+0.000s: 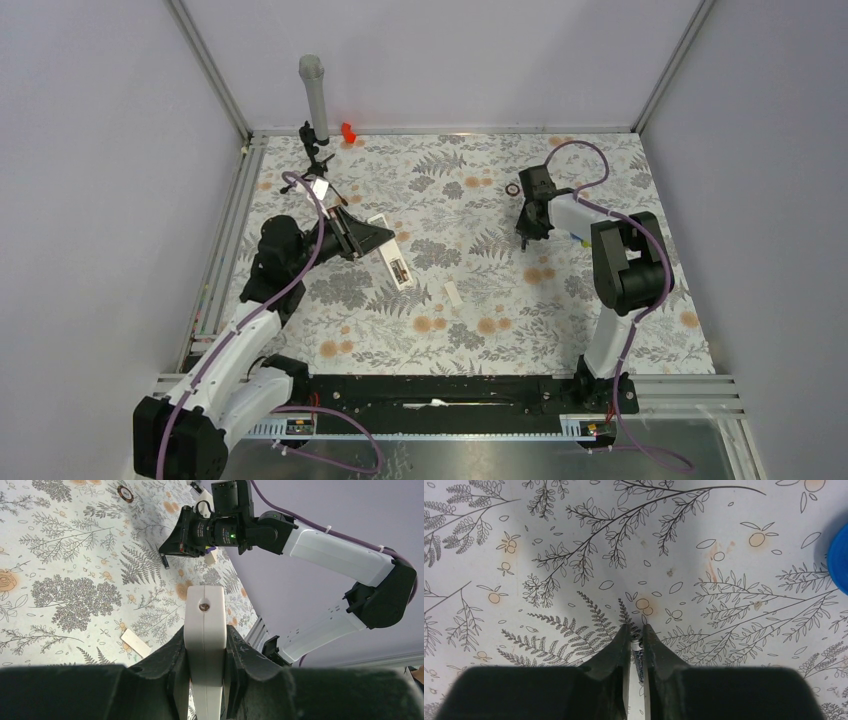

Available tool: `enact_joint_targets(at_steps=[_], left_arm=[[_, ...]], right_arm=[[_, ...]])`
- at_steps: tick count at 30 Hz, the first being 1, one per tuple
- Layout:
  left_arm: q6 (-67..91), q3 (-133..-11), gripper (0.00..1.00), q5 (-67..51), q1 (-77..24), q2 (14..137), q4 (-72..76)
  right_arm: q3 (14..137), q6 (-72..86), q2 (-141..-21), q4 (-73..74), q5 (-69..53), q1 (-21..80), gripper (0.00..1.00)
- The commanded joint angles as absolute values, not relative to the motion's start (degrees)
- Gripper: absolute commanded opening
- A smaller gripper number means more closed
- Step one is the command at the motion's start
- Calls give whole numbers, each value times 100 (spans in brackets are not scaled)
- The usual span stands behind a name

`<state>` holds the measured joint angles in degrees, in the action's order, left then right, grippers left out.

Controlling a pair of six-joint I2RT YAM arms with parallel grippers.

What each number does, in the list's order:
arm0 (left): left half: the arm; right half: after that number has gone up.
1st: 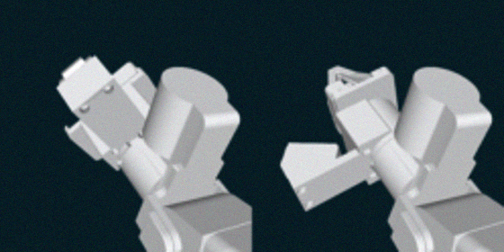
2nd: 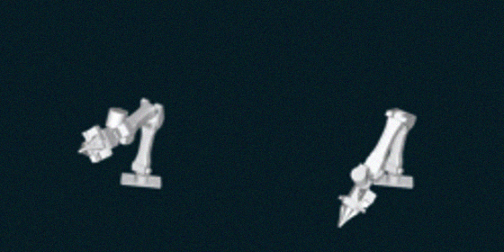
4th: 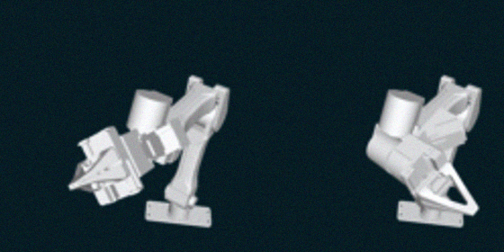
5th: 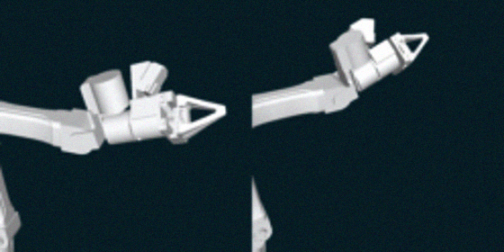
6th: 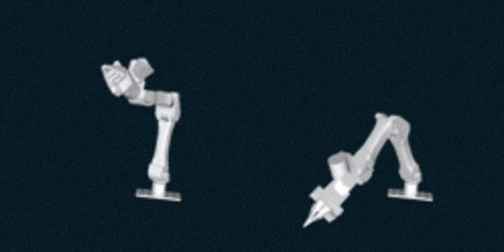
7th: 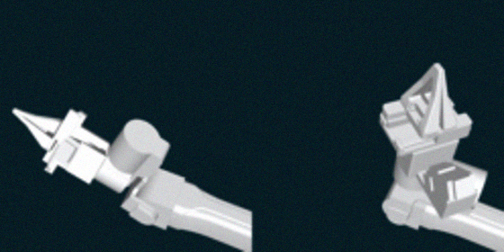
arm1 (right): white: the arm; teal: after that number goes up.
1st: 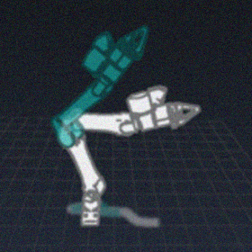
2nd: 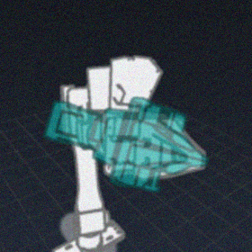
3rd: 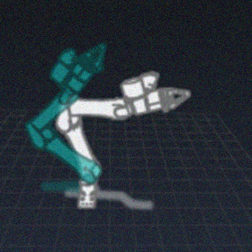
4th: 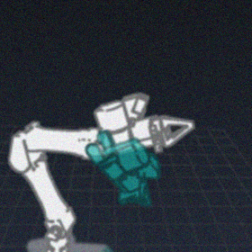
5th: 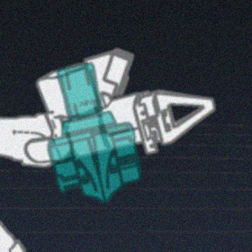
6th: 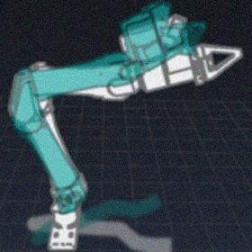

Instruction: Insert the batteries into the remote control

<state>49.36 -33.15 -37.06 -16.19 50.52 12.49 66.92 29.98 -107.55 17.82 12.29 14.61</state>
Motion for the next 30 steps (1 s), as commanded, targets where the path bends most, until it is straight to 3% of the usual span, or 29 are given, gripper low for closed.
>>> enact_joint_targets(at_steps=[1, 4, 9, 13, 16, 20, 25, 30], left_arm=[[4744, -3318, 0, -3669, -1617, 4750, 1328], [4702, -3301, 0, -3570, -1616, 4600, 1268], [4784, -3312, 0, -3450, -1614, 4597, 1433], [5024, -3214, 0, -3484, -1616, 4716, 1873], [5121, -3194, 0, -3425, -1616, 4799, 2016], [5096, -3234, 0, -3320, -1617, 4873, 1967], [4931, -3399, 0, -3300, -1617, 4980, 1634], [4766, -3465, 0, -3196, -1613, 4957, 1382]], right_arm=[[6664, 3449, -10786, 2131, 1099, 1437, 9], [6388, 4049, -10518, 2142, 1085, 1433, 0], [5665, 5294, -9745, 2062, 1069, 1419, 0], [5195, 5860, -9211, 2051, 889, 1417, 6], [4995, 6068, -8924, 2104, 845, 1411, 15], [4912, 5770, -8617, 2013, 918, 1404, 52], [5268, 4642, -8347, 2442, 1751, 1231, 58], [4680, 4150, -7567, 2256, 1584, 769, 61]])
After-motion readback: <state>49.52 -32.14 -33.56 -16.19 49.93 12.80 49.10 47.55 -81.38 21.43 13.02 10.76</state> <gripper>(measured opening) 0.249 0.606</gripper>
